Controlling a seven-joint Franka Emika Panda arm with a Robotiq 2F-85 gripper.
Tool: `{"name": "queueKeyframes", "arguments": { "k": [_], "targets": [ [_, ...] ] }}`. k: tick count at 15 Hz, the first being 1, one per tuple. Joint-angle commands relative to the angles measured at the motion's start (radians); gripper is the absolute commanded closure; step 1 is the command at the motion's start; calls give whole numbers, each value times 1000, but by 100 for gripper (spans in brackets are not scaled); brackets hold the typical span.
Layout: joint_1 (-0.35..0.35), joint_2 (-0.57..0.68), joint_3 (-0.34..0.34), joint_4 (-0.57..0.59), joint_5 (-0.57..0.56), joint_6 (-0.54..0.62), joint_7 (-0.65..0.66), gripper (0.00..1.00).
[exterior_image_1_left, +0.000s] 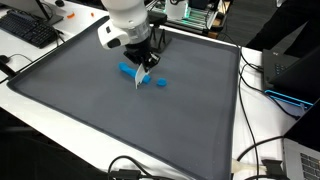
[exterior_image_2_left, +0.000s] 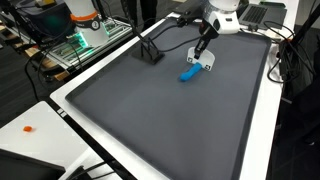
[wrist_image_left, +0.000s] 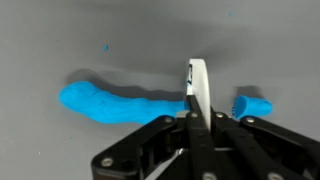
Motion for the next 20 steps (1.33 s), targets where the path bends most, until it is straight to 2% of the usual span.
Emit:
{"name": "queueKeyframes", "arguments": {
  "k": [1,20],
  "targets": [
    [-8,30,19,5,33,8,-25,99],
    [-6,2,23,13,48,-25,-21,99]
  ]
}}
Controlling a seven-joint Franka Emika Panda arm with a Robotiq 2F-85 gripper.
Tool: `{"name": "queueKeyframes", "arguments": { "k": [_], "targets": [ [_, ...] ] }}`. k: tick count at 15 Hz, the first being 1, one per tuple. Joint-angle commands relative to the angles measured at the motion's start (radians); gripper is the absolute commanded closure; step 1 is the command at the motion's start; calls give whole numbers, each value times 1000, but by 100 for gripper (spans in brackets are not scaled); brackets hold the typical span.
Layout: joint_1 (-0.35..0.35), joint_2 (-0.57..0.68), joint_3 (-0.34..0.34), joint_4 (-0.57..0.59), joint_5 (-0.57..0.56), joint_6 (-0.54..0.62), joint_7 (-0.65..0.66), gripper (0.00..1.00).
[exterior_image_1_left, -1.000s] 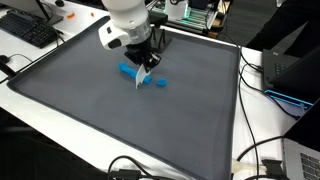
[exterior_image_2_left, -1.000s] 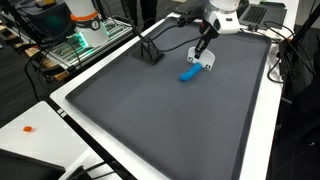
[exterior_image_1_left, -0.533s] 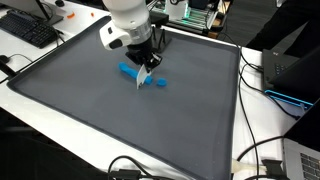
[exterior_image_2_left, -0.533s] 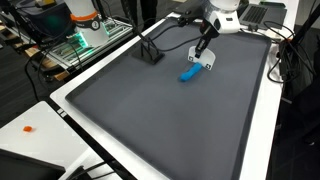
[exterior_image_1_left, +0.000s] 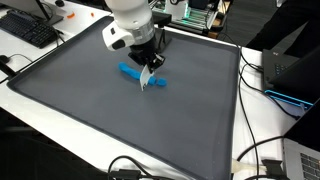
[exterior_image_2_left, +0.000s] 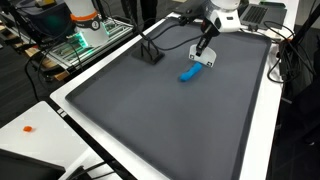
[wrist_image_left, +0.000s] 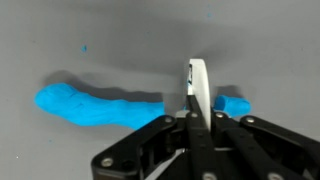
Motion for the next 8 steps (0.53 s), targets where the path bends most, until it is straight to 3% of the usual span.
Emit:
{"name": "queueKeyframes", "arguments": {
  "k": [1,8],
  "targets": [
    [-6,-3,1,7,12,-22,-18,99],
    [-11,-41,-14,4,-3,-22,-15,99]
  ]
}}
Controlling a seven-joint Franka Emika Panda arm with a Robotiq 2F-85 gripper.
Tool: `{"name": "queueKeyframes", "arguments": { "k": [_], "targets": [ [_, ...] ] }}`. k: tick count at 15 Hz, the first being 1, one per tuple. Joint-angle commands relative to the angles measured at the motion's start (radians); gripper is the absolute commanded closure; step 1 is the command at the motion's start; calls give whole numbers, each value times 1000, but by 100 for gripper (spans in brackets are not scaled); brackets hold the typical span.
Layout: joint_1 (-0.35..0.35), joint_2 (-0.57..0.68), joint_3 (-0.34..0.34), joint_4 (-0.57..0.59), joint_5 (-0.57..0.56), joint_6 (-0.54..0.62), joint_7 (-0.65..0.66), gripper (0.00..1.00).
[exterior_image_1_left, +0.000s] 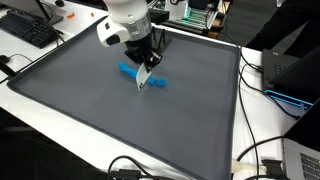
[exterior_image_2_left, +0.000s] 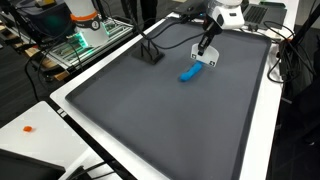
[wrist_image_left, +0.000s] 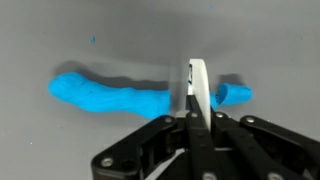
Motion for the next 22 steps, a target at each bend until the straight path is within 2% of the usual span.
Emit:
{"name": "queueKeyframes", "arguments": {
  "k": [1,8,22],
  "targets": [
    [-9,-38,-8,-13,-3,-19,-15,99],
    [-26,-68,-27,-21,-4,-13,-20,99],
    [-42,-26,-35,-33,-14,2,-54,99]
  ]
}}
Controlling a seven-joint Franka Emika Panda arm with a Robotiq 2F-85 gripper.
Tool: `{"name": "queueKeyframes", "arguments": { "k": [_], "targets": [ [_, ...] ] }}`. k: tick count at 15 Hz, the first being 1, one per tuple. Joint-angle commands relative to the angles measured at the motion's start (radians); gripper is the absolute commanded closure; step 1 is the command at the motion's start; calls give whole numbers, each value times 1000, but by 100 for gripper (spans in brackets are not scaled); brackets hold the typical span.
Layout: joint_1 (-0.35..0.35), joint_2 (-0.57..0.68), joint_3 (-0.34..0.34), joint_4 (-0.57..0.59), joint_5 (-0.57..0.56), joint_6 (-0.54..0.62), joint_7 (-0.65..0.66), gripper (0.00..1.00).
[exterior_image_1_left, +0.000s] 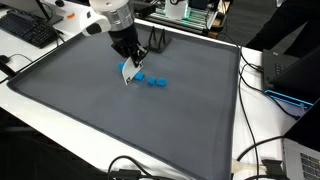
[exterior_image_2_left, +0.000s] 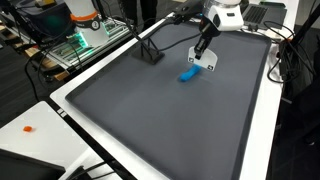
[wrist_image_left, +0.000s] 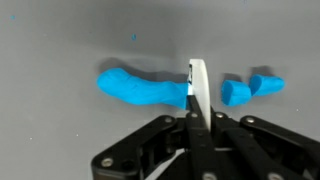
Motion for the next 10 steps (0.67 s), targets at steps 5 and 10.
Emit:
{"name": "queueKeyframes", "arguments": {
  "k": [5,10],
  "targets": [
    [-4,24,-4,-19,-21,12,-21,99],
    [-4,35,-2,-32,-21,51,-30,99]
  ]
}}
